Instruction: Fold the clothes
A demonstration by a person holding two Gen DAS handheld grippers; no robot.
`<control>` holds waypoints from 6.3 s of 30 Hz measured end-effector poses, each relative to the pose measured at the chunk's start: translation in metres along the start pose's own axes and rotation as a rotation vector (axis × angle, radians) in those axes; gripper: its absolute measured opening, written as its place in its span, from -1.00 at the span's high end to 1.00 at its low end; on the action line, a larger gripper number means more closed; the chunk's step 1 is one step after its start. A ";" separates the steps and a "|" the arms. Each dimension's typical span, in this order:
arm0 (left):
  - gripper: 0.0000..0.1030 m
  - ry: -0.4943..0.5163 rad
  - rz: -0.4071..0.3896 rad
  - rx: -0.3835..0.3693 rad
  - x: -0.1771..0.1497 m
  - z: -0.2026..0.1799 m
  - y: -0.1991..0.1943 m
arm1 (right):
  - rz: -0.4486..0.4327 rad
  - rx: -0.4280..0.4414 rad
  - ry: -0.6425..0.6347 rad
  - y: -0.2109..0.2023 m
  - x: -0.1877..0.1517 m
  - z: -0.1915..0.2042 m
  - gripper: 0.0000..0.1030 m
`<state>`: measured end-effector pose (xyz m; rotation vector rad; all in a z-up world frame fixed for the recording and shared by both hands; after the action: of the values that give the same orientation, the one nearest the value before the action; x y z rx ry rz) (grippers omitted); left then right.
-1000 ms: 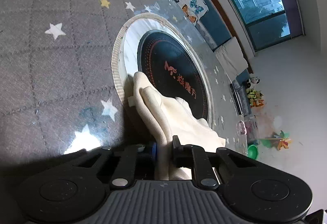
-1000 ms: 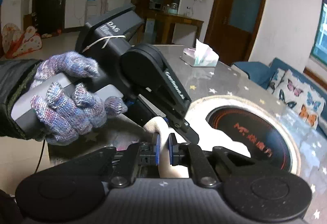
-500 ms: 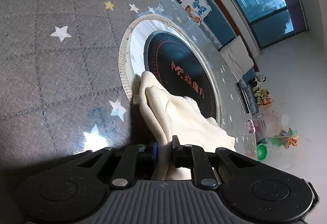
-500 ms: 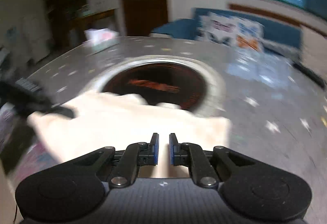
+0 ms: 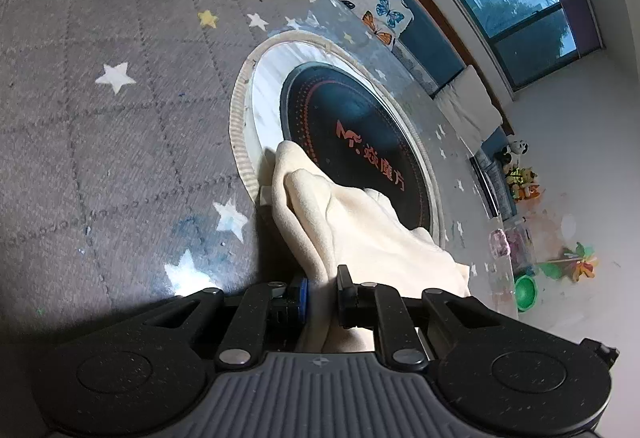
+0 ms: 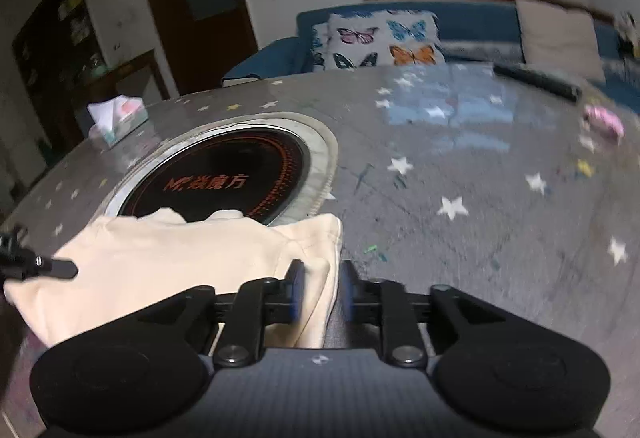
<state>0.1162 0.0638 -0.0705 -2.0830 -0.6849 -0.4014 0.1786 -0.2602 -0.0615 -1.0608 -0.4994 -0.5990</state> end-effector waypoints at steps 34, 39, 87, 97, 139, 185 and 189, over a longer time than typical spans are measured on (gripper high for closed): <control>0.73 0.451 0.088 -0.153 0.031 -0.249 0.145 | -0.276 -0.300 0.137 -0.129 0.085 -0.167 0.86; 0.72 0.531 0.134 -0.129 0.016 -0.272 0.176 | -0.273 -0.364 0.171 -0.130 0.086 -0.203 0.86; 0.62 0.906 0.122 -0.042 0.001 -0.330 0.264 | -0.172 -0.287 0.103 -0.039 0.087 -0.171 0.74; 0.21 0.931 0.104 -0.002 -0.005 -0.327 0.238 | -0.174 -0.276 0.086 -0.065 0.075 -0.154 0.25; -0.60 0.841 0.028 0.117 -0.046 -0.242 0.144 | -0.228 -0.259 0.139 -0.131 -0.019 -0.139 -0.48; -0.88 0.921 -0.015 0.132 -0.095 -0.230 0.086 | -0.203 -0.341 0.141 -0.154 -0.067 -0.099 -1.00; -0.88 0.923 -0.019 0.129 -0.098 -0.228 0.082 | -0.201 -0.355 0.155 -0.155 -0.070 -0.099 -1.00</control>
<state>0.0810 -0.1945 -0.0464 -1.5219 -0.1598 -1.1862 0.0326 -0.3913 -0.0463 -1.2952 -0.3730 -0.9661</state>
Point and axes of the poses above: each gripper's, at about its wrist camera, not at the fingertips, and y roughly the way its jaws point, z to its left, x to its top, the point moved 8 cm from there along y, roughly the way its jaws point, and after that the axes turned 15 degrees about y, right-handed, at the moved point
